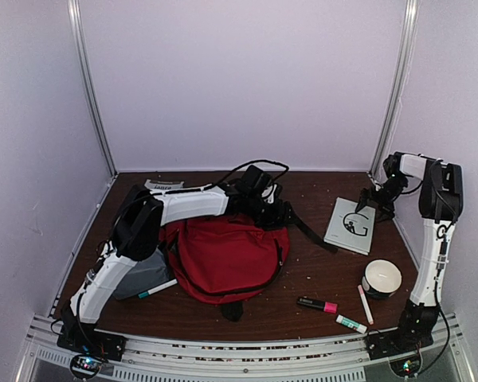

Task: Pack the student bag
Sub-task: Move the book to the corner of the board.

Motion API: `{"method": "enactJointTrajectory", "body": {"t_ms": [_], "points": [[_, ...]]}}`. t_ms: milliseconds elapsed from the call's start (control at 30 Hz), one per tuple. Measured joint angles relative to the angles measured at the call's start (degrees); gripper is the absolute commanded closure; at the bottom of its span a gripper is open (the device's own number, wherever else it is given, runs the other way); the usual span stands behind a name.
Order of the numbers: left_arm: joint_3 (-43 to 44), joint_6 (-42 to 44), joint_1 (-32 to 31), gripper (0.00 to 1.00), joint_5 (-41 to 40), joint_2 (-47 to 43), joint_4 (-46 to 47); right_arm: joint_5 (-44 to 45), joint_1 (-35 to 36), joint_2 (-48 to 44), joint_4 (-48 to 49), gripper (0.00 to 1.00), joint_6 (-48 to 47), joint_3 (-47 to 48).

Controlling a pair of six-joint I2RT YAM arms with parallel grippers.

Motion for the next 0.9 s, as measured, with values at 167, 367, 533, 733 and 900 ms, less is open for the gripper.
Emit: {"method": "enactJointTrajectory", "body": {"t_ms": [167, 367, 533, 733, 900], "points": [[-0.3, -0.1, 0.0, 0.31, 0.0, -1.4, -0.8, -3.5, 0.7, 1.2, -0.3, 0.12, 1.6, 0.6], [-0.3, -0.2, 0.3, 0.29, -1.1, -2.1, -0.9, -6.7, 4.8, 4.7, -2.2, 0.15, 0.1, 6.2], [1.0, -0.8, 1.3, 0.04, -2.3, -1.6, -0.7, -6.3, 10.7, 6.7, -4.4, 0.17, -4.1, 10.0], [6.0, -3.2, 2.2, 0.04, -3.0, 0.3, 0.0, -7.0, 14.1, 6.8, -7.8, 0.20, -8.3, 9.9], [6.4, -6.9, 1.9, 0.08, -0.1, 1.7, 3.3, -7.8, 14.7, 6.2, -9.5, 0.23, -11.9, 8.1]]}}
